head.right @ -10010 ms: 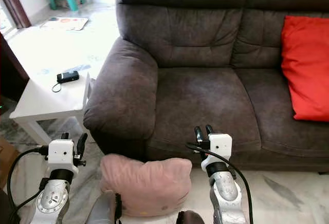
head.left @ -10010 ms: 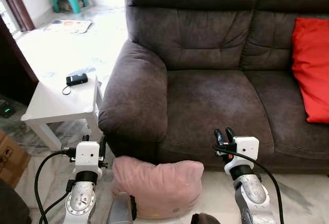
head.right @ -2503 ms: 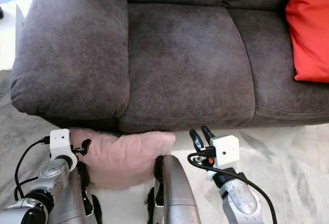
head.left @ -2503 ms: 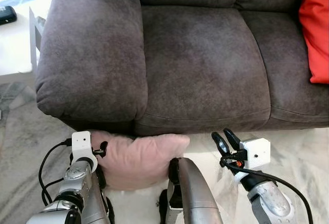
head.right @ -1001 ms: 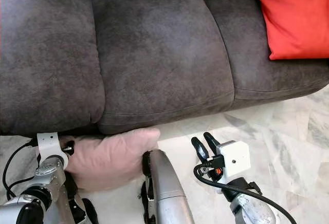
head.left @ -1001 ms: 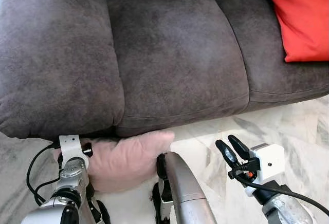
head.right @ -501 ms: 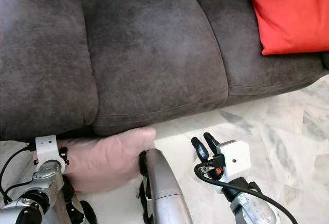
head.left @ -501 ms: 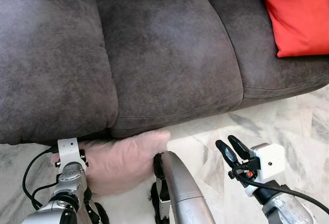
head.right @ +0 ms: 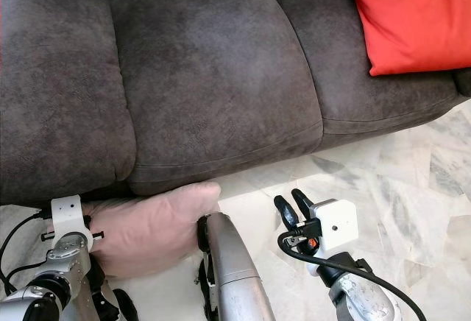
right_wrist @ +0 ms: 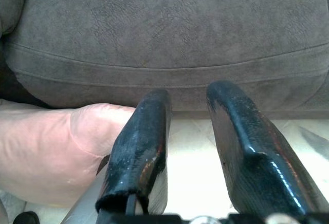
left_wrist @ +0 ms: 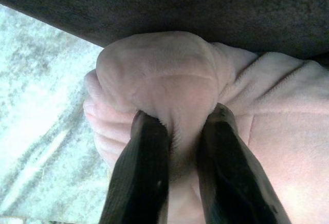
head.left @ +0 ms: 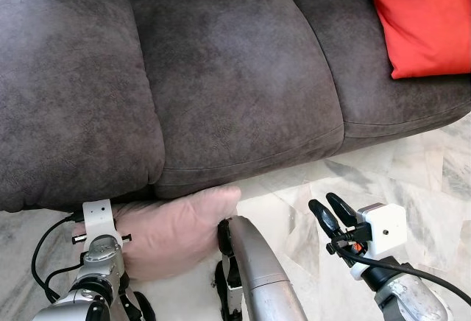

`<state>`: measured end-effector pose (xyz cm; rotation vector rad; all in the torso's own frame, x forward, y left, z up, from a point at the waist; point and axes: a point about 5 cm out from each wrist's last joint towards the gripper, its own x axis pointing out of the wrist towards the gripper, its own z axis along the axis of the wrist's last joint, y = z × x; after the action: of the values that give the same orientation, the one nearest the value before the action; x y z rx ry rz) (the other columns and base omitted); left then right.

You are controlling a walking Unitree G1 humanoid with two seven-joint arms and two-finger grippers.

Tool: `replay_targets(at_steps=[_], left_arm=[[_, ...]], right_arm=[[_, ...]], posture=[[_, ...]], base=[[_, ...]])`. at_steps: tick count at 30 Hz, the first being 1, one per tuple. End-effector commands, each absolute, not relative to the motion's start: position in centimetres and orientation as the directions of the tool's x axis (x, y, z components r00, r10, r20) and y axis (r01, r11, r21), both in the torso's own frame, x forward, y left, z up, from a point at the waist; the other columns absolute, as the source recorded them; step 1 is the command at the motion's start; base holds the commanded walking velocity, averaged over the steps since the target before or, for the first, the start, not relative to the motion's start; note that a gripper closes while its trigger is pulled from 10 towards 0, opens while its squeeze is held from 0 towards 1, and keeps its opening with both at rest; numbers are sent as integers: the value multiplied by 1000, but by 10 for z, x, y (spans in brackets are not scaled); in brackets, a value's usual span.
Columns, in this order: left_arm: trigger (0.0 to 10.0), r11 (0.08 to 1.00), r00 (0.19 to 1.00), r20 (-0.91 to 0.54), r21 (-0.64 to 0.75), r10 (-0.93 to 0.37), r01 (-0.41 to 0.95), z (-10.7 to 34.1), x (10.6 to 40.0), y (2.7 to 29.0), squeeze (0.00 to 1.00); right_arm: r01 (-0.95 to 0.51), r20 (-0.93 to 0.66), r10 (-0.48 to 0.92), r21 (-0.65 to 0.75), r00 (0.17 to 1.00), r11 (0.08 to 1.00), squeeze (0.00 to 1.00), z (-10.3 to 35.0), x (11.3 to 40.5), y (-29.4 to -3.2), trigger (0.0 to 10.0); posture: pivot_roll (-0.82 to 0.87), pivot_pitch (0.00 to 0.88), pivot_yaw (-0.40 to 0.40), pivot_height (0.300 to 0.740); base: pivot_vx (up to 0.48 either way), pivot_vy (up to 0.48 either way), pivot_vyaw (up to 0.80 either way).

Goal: Move the pillow to the sofa from floor

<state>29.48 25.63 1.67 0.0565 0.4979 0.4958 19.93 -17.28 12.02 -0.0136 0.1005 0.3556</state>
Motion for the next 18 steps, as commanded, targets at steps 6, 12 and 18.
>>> replay_targets(at_steps=[6,12,18], left_arm=[[0,880,706,-532,204,468,-430,-7,272,254,0],[0,888,717,-529,200,454,-414,-9,271,252,0],[392,900,739,-518,183,430,-395,-10,271,247,0]], right_arm=[[-342,-114,340,6,933,940,0,118,197,-175,10000],[-340,-109,340,12,934,940,0,114,201,-172,10000],[-338,-100,338,20,936,941,0,111,207,-167,10000]], posture=[[-182,448,-286,559],[-171,438,-274,559],[-155,426,-258,559]], base=[[0,0,0],[0,0,0],[0,0,0]])
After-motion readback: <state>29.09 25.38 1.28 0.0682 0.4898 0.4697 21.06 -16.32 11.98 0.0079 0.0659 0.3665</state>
